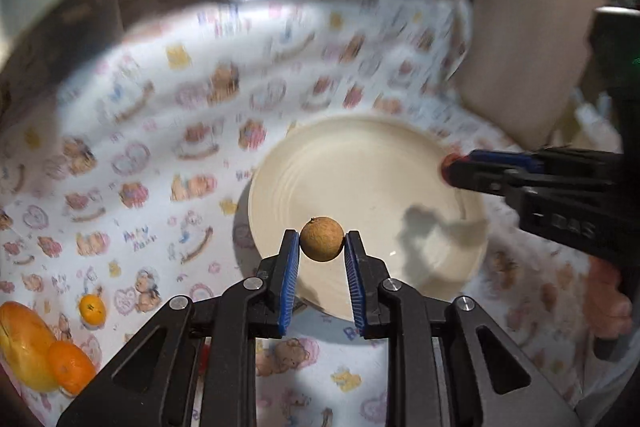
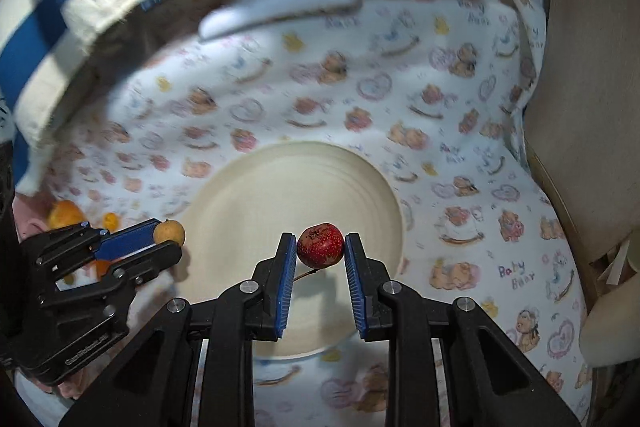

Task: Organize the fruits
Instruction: 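Carry both fruits onto the cream plate and open both tools to release them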

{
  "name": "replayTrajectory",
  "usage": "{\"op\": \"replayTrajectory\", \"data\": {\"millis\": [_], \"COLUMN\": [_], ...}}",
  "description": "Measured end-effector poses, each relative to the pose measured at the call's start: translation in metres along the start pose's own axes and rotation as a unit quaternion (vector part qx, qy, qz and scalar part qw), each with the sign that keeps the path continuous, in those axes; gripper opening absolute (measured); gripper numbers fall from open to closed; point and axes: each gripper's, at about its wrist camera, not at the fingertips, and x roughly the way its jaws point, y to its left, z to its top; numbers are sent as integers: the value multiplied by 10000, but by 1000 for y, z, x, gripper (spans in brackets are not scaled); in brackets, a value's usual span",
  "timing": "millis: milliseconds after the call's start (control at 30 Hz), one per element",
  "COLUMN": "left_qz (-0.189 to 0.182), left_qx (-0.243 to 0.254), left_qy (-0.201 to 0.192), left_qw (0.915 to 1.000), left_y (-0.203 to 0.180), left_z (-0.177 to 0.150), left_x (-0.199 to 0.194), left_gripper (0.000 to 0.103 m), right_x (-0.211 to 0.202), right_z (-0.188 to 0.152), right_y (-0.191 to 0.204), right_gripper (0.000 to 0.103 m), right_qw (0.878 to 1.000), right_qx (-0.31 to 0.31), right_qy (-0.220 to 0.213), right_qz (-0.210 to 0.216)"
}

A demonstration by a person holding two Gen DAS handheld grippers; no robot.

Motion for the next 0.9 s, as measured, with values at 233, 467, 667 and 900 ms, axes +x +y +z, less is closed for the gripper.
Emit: {"op": "replayTrajectory", "data": {"millis": [233,467,667,900], "left_qz": [100,277,136,910], "left_qx": [-339,-343,-520,-65], "left_qy": [327,439,250,-409], "left_qw": [9988,9981,9982,9950], "left_y": [12,8,8,-14], "left_z": [9,13,13,9], "left_x": [33,41,26,-18], "left_gripper": [22,22,56,72], "right_x": [15,25,23,13], "right_z": [1,0,0,0], "right_y": [-10,-9,-4,-5], "right_gripper": [26,26,26,34], "right_qw": [9998,9993,9986,9994], "right_qx": [97,-11,-151,-100], "right_qy": [97,239,130,-70], "right_qz": [-148,-303,-499,-336]}}
